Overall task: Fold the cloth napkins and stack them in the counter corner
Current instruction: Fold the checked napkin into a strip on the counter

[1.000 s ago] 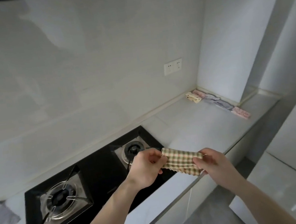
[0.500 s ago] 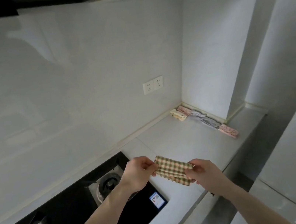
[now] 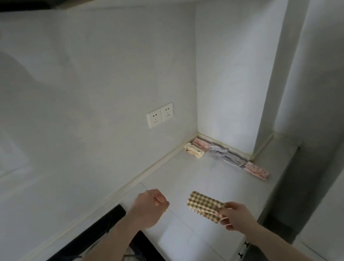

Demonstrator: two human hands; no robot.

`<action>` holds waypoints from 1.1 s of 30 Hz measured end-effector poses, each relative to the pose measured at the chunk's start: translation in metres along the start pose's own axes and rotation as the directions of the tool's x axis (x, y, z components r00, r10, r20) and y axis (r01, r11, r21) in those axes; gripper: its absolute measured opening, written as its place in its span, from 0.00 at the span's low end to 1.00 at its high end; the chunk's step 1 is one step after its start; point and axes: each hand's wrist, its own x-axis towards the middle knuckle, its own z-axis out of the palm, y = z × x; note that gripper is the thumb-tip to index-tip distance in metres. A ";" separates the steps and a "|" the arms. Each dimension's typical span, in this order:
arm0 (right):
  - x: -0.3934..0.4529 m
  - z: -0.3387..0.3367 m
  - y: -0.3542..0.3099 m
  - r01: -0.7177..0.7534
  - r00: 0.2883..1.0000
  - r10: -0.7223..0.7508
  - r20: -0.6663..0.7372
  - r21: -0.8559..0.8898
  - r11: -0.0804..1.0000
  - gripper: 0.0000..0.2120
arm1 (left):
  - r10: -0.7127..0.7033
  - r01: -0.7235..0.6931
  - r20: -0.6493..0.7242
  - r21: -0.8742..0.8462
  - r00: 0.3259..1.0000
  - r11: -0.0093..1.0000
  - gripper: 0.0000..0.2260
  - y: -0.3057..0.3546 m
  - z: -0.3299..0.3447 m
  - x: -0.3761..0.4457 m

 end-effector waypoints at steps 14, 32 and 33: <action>0.207 -0.026 -0.024 -0.218 0.973 0.219 -0.066 0.020 0.976 0.05 | -0.190 0.193 -0.067 0.030 0.979 0.981 0.08 0.001 0.013 0.083; 0.382 -0.042 -0.017 -0.359 0.932 0.362 0.000 -0.123 0.925 0.05 | -0.379 0.377 -0.093 -0.032 0.921 0.926 0.12 0.029 0.081 0.164; 0.386 -0.044 -0.016 -0.373 0.926 0.377 0.015 -0.118 0.920 0.05 | -0.383 0.383 -0.097 -0.026 0.919 0.924 0.11 0.027 0.079 0.165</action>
